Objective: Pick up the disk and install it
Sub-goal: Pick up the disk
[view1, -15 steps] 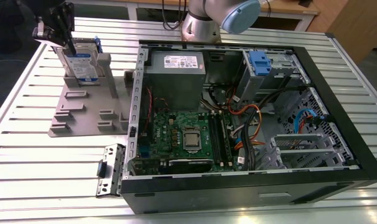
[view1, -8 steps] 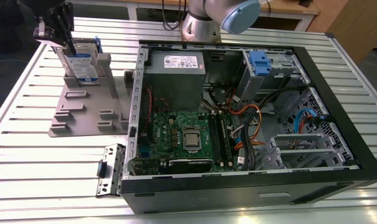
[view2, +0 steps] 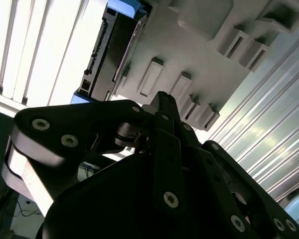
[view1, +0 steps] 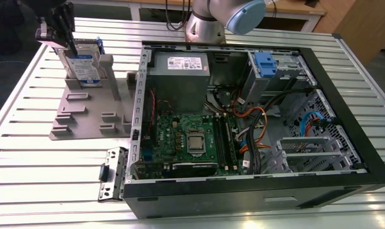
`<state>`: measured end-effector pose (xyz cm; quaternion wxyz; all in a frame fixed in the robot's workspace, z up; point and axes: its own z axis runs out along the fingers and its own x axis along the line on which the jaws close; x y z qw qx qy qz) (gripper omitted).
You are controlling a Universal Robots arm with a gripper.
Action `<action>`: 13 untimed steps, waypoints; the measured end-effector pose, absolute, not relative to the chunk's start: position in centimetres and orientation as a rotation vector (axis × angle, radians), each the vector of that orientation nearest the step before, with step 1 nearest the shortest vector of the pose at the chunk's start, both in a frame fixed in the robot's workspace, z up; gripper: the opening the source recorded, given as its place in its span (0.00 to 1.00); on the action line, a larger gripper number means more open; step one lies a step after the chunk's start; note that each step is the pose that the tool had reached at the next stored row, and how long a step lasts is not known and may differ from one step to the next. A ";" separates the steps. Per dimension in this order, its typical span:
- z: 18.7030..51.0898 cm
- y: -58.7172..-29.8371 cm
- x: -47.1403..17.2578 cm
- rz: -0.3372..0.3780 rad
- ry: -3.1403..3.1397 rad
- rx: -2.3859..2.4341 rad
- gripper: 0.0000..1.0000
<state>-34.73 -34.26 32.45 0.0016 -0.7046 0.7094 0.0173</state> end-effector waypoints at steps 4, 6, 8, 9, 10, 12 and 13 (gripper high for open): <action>32.4 -34.3 -34.7 0.054 2.189 -2.249 0.10; 32.4 -34.3 -34.7 0.054 2.170 -2.268 0.10; 32.4 -34.3 -34.7 0.054 2.155 -2.282 0.10; 32.4 -34.3 -34.7 0.055 2.151 -2.286 0.10; 32.4 -34.3 -34.7 0.056 2.147 -2.289 0.10; 32.5 -34.3 -34.7 0.058 2.138 -2.296 0.10; 32.4 -34.3 -34.7 0.058 2.134 -2.299 0.10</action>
